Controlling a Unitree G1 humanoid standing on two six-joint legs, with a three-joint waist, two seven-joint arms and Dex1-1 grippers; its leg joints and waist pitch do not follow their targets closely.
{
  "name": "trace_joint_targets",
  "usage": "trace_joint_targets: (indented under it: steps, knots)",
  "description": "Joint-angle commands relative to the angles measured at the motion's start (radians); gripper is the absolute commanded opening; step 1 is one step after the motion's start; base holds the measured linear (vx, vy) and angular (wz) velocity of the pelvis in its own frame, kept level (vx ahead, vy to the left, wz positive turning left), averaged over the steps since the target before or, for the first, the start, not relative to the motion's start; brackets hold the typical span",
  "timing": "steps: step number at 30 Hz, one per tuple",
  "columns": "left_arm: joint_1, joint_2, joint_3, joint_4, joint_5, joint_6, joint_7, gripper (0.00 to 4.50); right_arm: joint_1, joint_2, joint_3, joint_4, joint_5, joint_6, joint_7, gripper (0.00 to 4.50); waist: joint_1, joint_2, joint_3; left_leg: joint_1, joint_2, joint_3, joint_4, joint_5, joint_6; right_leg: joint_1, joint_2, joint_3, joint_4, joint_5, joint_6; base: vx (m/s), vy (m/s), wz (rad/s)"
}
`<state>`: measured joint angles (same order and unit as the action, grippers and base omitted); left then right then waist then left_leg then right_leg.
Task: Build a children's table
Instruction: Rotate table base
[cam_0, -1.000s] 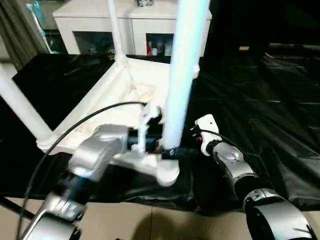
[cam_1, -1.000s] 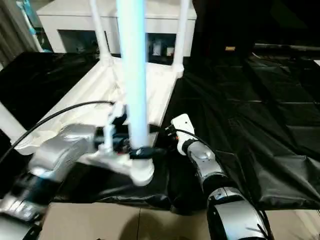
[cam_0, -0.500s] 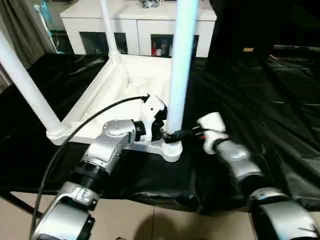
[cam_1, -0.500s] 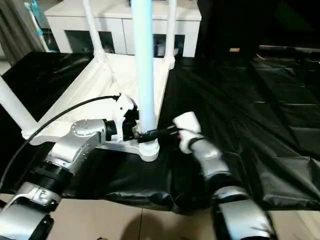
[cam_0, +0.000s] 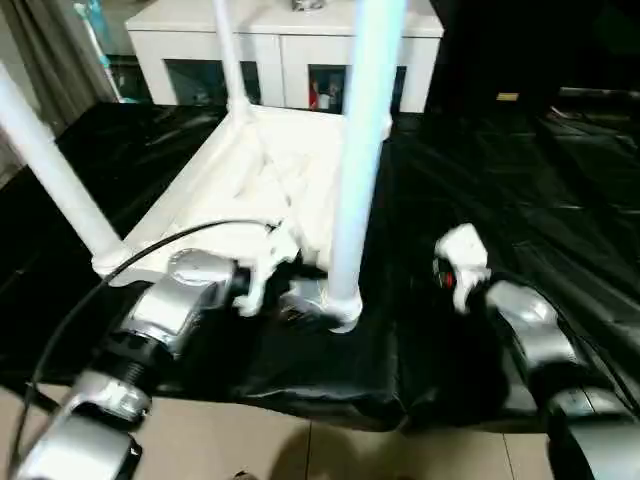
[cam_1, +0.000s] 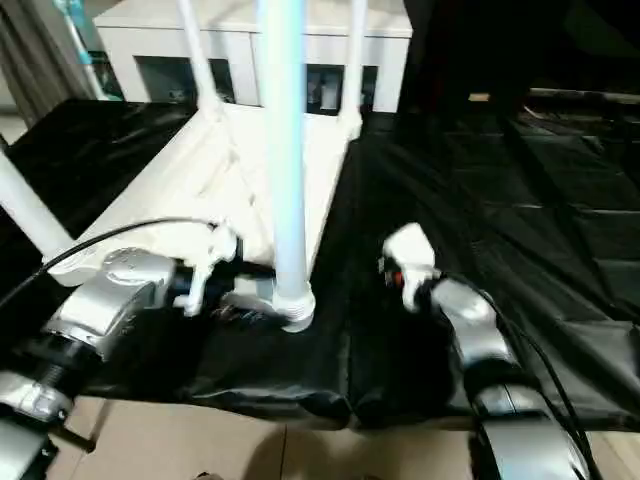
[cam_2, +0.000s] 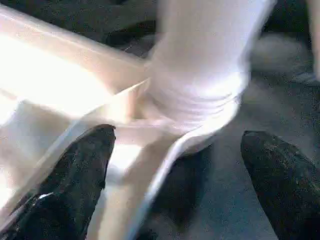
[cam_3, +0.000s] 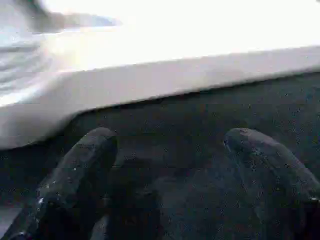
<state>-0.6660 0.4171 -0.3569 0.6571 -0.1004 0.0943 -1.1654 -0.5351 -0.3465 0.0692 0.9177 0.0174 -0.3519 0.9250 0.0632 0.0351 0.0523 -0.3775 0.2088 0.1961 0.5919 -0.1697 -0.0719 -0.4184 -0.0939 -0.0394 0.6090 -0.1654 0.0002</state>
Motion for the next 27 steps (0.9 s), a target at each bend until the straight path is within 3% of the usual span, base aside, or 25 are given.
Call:
trace_joint_targets:
  steps: [1,4,5,8,9,21,27]
  knots:
    - [-0.037,-0.004,-0.016,0.046,0.032,-0.047,0.028,4.47,0.020,-0.017,0.028,-0.078,0.031,0.015,0.089,3.93,0.006,0.001,-0.069,0.016,0.011,-0.004,-0.069,-0.320,0.056,0.054,-0.026,0.018,-0.071,-0.223,-0.250,0.000,0.000,0.00]
    - [-0.063,-0.019,-0.011,0.107,0.044,-0.072,0.031,4.47,0.050,-0.029,0.047,-0.150,0.051,0.040,0.156,3.93,0.014,-0.002,-0.070,0.013,0.012,-0.006,-0.069,-0.304,0.063,0.057,-0.029,0.018,-0.071,-0.212,-0.250,0.000,0.000,0.00]
    - [-0.080,-0.028,-0.008,0.145,0.050,-0.083,0.028,4.21,0.064,-0.036,0.057,-0.189,0.059,0.055,0.185,3.93,0.014,-0.001,-0.067,0.012,0.008,-0.003,-0.068,-0.300,0.066,0.055,-0.025,0.018,-0.076,-0.210,-0.247,0.000,0.000,0.00]
    - [-0.109,-0.035,-0.016,0.210,0.088,-0.122,0.045,4.14,0.083,-0.050,0.071,-0.237,0.057,0.080,0.216,3.93,0.023,-0.001,-0.071,0.011,0.010,-0.007,-0.067,-0.292,0.065,0.057,-0.029,0.018,-0.072,-0.197,-0.250,0.000,0.000,0.00]
    - [-0.126,-0.038,-0.019,0.250,0.107,-0.141,0.052,3.95,0.094,-0.059,0.076,-0.264,0.058,0.099,0.233,3.93,0.025,0.005,-0.070,0.012,0.011,-0.007,-0.069,-0.295,0.060,0.056,-0.030,0.018,-0.073,-0.201,-0.250,0.000,0.000,0.00]
    - [-0.159,-0.052,-0.014,0.375,0.152,-0.192,0.063,3.08,0.144,-0.096,0.085,-0.417,0.102,0.195,0.289,3.93,0.034,0.002,-0.068,0.012,0.012,-0.010,-0.071,-0.305,0.055,0.056,-0.033,0.018,-0.076,-0.218,-0.246,0.000,0.000,0.00]
    - [-0.166,-0.075,0.022,0.407,0.126,-0.182,0.028,2.62,0.152,-0.094,0.079,-0.457,0.126,0.225,0.300,3.93,0.037,0.000,-0.067,0.012,0.013,-0.011,-0.072,-0.307,0.050,0.055,-0.036,0.019,-0.079,-0.245,-0.239,0.000,0.000,0.00]
